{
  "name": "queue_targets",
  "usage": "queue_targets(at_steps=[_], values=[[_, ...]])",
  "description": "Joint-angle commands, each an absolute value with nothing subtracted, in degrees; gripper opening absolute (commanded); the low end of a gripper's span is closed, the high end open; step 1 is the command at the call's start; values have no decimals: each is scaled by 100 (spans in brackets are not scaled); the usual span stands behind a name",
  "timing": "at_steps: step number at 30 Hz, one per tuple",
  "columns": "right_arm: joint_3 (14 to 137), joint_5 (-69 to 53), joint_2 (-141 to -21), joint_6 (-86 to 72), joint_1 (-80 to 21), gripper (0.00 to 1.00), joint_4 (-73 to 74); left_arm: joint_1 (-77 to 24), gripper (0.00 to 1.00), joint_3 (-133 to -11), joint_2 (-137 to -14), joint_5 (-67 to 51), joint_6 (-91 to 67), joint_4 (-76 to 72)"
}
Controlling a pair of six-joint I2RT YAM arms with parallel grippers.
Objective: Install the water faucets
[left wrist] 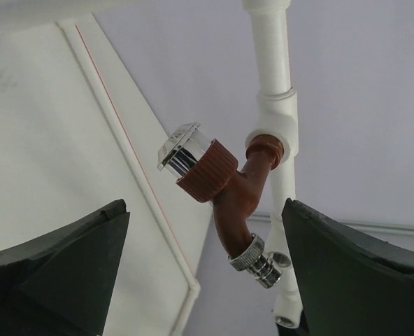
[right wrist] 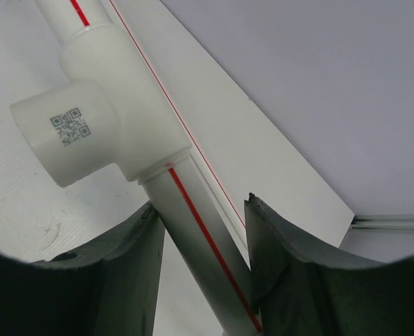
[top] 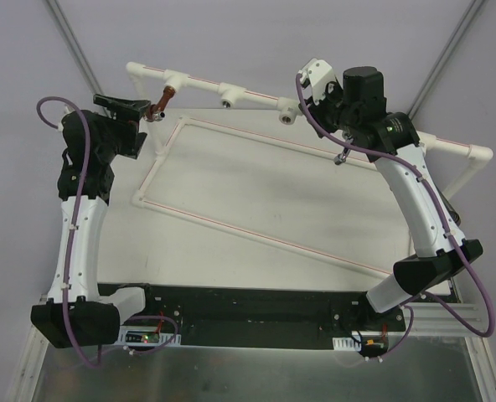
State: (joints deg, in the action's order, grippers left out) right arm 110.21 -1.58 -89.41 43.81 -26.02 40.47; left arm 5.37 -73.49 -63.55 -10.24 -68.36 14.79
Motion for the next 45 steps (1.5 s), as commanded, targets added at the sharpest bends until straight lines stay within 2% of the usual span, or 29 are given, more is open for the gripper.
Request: queue_targets(at_steps=[1,5,14,18,21,24,26,27,29,34,36,38,40,45], values=[[10793,-237,-9114,3753,-2689,0,4228,606,93,-7120,-6591,-1784,-8199,309],[10784,-229,-9114,3762,-2689,0,4236,606,88,-6786,-6916,-1810,-8805,-709],[10775,-176,-9132,3762,-2689,0,4245,536,36,-6425,-7629,-1828,-9739,-2802],[10802,-158,-9158,3771,-2681,0,4245,528,10,-6635,-7585,-2151,-8679,-3111],[10810,-141,-9184,3779,-2689,0,4237,405,2,-7161,-7550,-2662,-6871,-2605],[10837,-141,-9211,3788,-2689,0,4245,19,2,-7382,-7366,-2909,-4343,-1945],[10854,-158,-9220,3779,-2681,0,4236,-551,2,-7523,-7216,-2918,-2154,-1095],[10854,-176,-9228,3779,-2689,0,4236,-841,3,-7576,-7146,-2744,-509,-629],[10872,-185,-9237,3771,-2681,0,4245,-1298,4,-7541,-7067,-2314,1580,146],[10890,-202,-9246,3770,-2689,0,4245,-2195,15,-7251,-6865,-1118,4969,518],[10890,-211,-9255,3762,-2681,0,4245,-2469,19,-7251,-6847,-801,5736,571],[10898,-211,-9281,3753,-2689,0,4245,-2601,35,-7277,-6777,-738,5950,563],[10898,-228,-9290,3744,-2689,0,4236,-2602,59,-7400,-6672,-913,5521,536],[10907,-220,-9308,3744,-2689,0,4236,-2602,80,-7716,-6373,-941,3213,98]])
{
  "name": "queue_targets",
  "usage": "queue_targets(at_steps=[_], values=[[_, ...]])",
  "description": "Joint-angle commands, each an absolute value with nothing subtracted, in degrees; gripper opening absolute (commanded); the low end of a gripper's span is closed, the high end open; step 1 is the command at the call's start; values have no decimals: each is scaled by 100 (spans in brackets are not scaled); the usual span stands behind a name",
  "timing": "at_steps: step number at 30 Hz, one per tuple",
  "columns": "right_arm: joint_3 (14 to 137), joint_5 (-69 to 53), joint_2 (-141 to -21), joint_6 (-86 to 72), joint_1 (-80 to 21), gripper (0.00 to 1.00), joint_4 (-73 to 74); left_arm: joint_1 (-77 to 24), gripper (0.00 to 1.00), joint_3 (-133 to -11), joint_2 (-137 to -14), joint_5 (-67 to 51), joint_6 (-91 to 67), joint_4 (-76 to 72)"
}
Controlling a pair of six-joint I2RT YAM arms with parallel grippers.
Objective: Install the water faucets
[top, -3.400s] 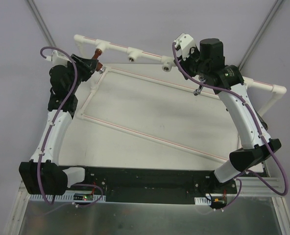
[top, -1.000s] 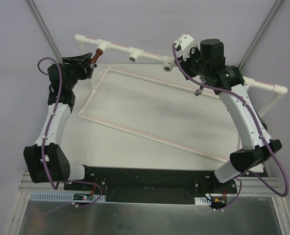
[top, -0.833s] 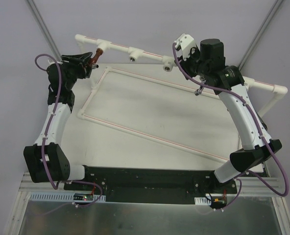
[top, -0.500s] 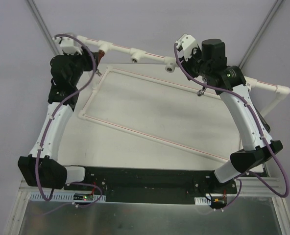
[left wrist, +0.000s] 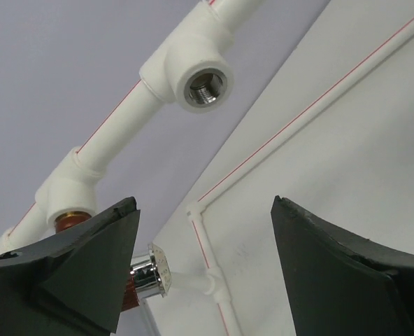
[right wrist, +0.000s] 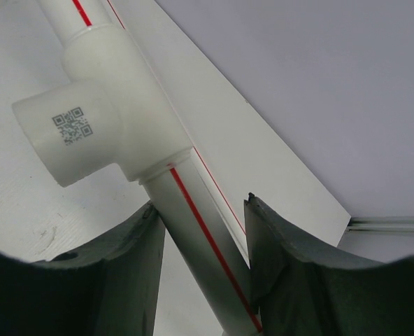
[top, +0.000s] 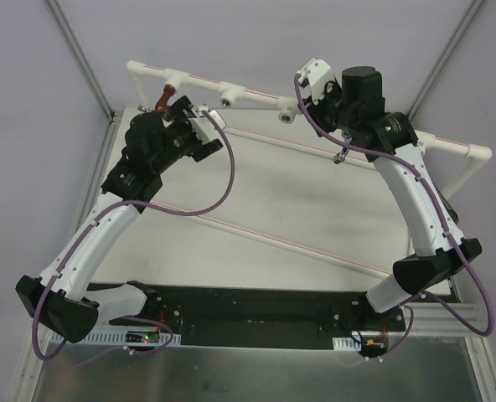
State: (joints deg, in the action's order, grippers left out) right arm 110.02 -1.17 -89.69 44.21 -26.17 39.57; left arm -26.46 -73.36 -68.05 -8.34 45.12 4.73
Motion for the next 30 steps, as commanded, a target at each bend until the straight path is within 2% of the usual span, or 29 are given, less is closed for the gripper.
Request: queue_targets(at_steps=[1,6,12,14,18,23,30], values=[[10907,-220,-9308,3753,-2681,0,4236,-2593,83,-7769,-6311,-845,2756,27],[10899,-220,-9290,3744,-2681,0,4236,-2488,99,-8260,-6179,322,461,79],[10890,-237,-9290,3753,-2689,0,4245,-1207,99,-8421,-5995,686,-2937,939],[10890,-237,-9290,3735,-2689,0,4236,-627,97,-8149,-5854,572,-4160,1116],[10898,-246,-9273,3744,-2698,0,4245,-107,96,-7446,-5590,423,-5945,1099],[10881,-237,-9246,3744,-2698,0,4254,-35,95,-6857,-5651,-139,-6504,494],[10872,-246,-9237,3744,-2689,0,4254,-35,93,-6355,-6239,-728,-6635,-1123]])
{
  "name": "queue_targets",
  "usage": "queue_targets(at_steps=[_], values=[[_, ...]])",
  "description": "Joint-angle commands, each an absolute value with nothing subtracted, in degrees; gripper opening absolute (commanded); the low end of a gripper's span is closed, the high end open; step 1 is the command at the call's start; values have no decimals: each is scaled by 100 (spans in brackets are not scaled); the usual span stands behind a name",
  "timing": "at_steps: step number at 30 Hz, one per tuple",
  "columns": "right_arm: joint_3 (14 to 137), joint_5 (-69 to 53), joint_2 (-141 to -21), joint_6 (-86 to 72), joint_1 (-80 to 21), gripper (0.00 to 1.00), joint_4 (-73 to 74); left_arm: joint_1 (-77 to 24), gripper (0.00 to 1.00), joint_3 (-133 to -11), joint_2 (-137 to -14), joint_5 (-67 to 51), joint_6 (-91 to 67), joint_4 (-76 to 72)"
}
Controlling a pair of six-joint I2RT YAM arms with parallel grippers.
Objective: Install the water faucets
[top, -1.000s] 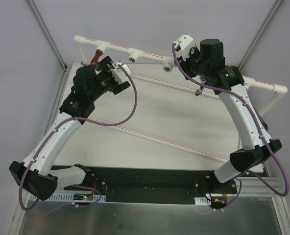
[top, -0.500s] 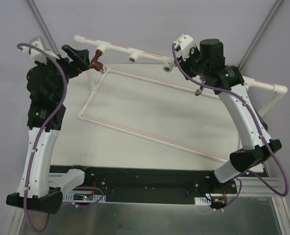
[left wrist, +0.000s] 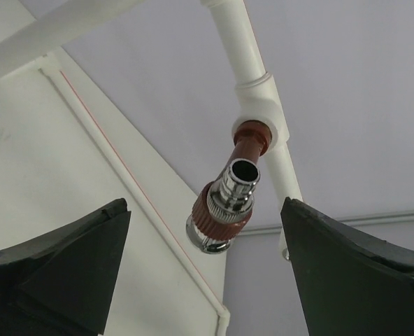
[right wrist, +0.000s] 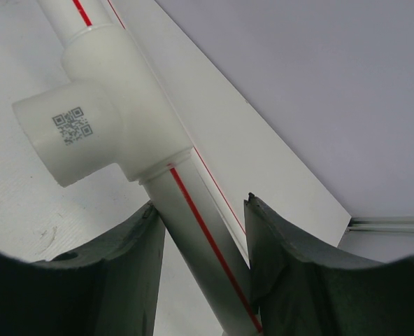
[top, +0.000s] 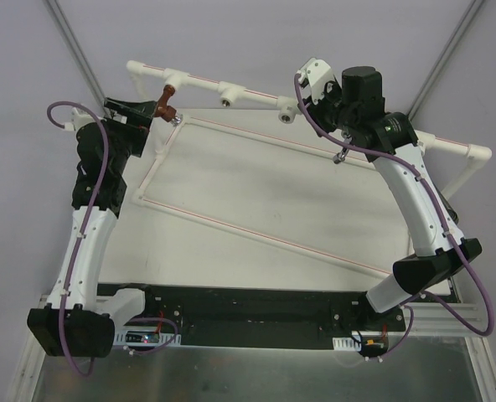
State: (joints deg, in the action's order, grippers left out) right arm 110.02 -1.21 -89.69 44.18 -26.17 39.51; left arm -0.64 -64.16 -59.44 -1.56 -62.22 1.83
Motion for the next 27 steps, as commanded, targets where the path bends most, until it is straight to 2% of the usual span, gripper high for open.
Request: queue_targets(at_steps=[1,3,5,7,9,12,15,17,18,22,24,26,27], values=[[10872,-229,-9220,3762,-2698,0,4245,-35,92,-6372,-6388,-851,-6688,-1229],[10872,-211,-9229,3762,-2690,0,4263,-35,86,-6363,-6670,-1106,-6776,-1589],[10863,-193,-9229,3771,-2681,0,4263,-35,74,-6389,-6898,-1309,-6750,-1923],[10854,-193,-9220,3771,-2690,0,4271,-35,59,-6530,-7074,-1476,-6523,-2065],[10846,-185,-9229,3771,-2698,0,4271,-35,38,-6749,-7171,-1651,-5892,-2074],[10837,-185,-9228,3771,-2698,0,4272,-35,14,-7118,-7251,-2230,-4260,-1891],[10828,-167,-9228,3779,-2698,0,4280,-323,4,-7653,-7234,-2531,-1532,-840],[10837,-167,-9229,3779,-2689,0,4280,-989,3,-8005,-7207,-2287,1147,398],[10846,-176,-9246,3771,-2698,0,4272,-1419,7,-8050,-7181,-2068,2561,892],[10872,-202,-9290,3753,-2698,0,4272,-2600,20,-7270,-7154,-427,6470,1169],[10872,-202,-9290,3744,-2689,0,4280,-2873,27,-7216,-7355,496,7415,1160],[10863,-193,-9290,3753,-2690,0,4280,-2892,34,-7373,-7322,563,7201,1116],[10863,-185,-9290,3753,-2689,0,4280,-2874,47,-7444,-7217,371,6859,1012]])
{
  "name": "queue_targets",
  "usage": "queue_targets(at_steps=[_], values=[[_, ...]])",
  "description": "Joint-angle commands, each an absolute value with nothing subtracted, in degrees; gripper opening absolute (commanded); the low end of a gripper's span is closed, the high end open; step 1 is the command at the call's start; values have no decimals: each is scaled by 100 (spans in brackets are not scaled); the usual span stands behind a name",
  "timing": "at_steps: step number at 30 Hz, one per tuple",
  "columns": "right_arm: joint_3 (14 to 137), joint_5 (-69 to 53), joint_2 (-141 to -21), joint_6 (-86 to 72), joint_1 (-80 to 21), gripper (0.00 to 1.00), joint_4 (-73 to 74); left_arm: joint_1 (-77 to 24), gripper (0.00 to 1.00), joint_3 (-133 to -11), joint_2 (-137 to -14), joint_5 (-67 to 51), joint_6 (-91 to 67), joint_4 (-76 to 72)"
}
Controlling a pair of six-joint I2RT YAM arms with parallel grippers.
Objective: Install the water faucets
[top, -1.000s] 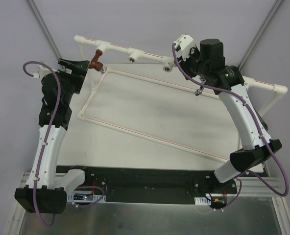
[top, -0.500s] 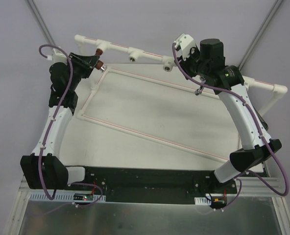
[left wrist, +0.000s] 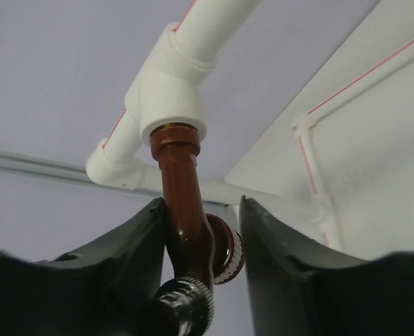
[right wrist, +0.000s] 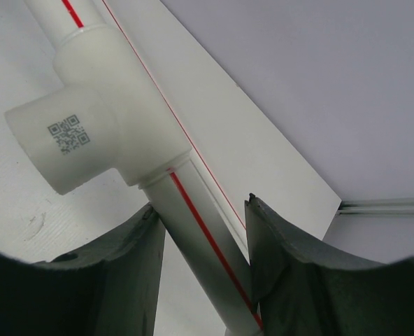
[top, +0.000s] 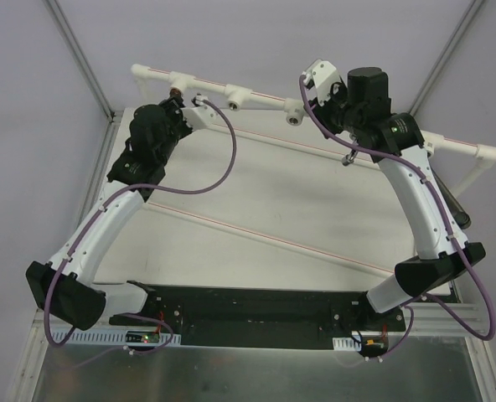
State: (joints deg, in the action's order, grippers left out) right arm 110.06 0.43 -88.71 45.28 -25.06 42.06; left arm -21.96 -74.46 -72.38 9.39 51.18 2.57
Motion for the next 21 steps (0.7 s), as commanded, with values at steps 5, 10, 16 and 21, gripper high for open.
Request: queue_targets(at_steps=[5,10,16,21], values=[[10872,-184,-9299,3744,-2689,0,4298,-2690,94,-7567,-6619,-623,4443,28],[10863,-211,-9290,3753,-2689,0,4289,-2400,99,-7909,-6293,-476,1833,-264],[10837,-237,-9299,3727,-2689,0,4298,-1102,99,-8499,-6284,722,-2286,964],[10802,-211,-9316,3718,-2689,0,4298,-291,99,-8034,-5907,440,-4715,1107]])
